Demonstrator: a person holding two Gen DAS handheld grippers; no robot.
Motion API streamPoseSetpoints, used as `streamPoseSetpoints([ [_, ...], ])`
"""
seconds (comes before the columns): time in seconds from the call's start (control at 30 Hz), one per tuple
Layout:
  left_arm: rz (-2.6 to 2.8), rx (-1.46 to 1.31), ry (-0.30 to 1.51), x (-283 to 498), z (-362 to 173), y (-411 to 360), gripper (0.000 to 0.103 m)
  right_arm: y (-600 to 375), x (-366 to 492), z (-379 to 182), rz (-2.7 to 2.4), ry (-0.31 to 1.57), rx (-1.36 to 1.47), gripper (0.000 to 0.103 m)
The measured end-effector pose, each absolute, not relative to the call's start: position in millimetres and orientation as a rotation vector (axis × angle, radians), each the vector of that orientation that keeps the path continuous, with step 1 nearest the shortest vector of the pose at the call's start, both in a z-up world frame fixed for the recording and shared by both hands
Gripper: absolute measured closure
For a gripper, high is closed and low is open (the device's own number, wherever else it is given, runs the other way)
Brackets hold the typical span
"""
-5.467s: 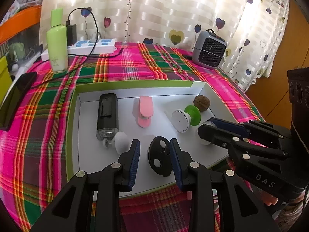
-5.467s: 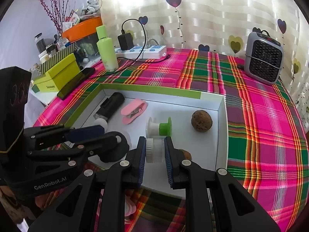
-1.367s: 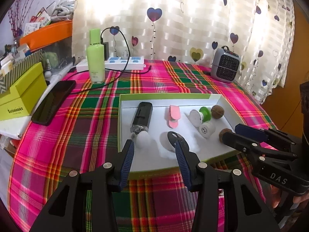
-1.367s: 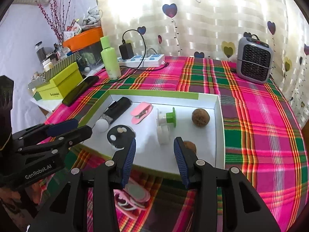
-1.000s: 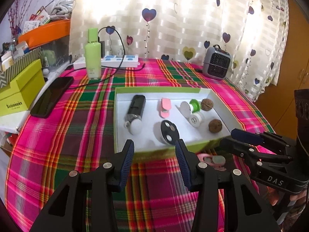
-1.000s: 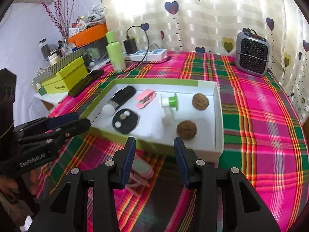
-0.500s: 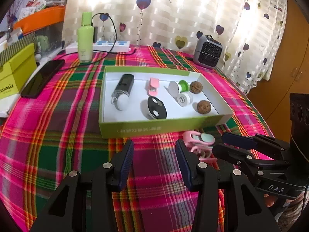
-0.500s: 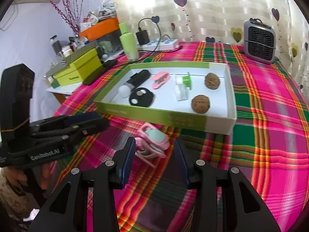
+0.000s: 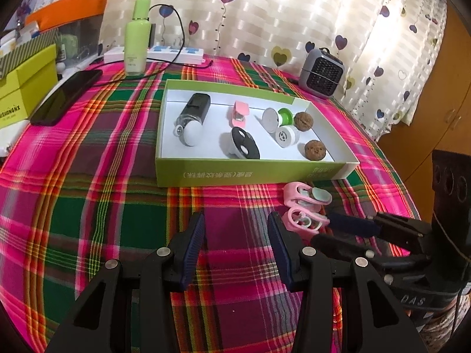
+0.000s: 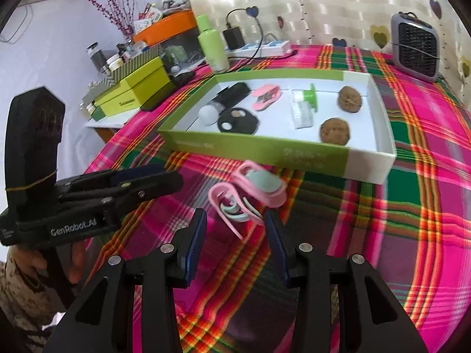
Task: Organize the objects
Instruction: 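Reach the right tool to the pink-and-grey clip while the left tool reaches the pink loop clip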
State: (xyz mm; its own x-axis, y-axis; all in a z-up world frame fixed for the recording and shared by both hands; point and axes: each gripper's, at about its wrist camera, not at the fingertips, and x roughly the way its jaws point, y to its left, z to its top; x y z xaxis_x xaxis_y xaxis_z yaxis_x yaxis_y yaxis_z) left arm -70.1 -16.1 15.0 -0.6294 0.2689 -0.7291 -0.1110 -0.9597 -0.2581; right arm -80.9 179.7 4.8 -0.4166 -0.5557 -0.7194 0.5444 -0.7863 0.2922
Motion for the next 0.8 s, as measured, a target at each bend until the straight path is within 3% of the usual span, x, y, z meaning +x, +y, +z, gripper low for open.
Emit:
streamPoseSetpoints([
  [0.57,2.670,-1.249,-0.310,-72,14,-27,0.060,158,-68,4,-2.086,0.001,1.110,0.061],
  [0.8,2.638,-1.241,-0.308,-72,15,-20,0.060,192,-78,22,-2.276,0.011,1.046,0.061],
])
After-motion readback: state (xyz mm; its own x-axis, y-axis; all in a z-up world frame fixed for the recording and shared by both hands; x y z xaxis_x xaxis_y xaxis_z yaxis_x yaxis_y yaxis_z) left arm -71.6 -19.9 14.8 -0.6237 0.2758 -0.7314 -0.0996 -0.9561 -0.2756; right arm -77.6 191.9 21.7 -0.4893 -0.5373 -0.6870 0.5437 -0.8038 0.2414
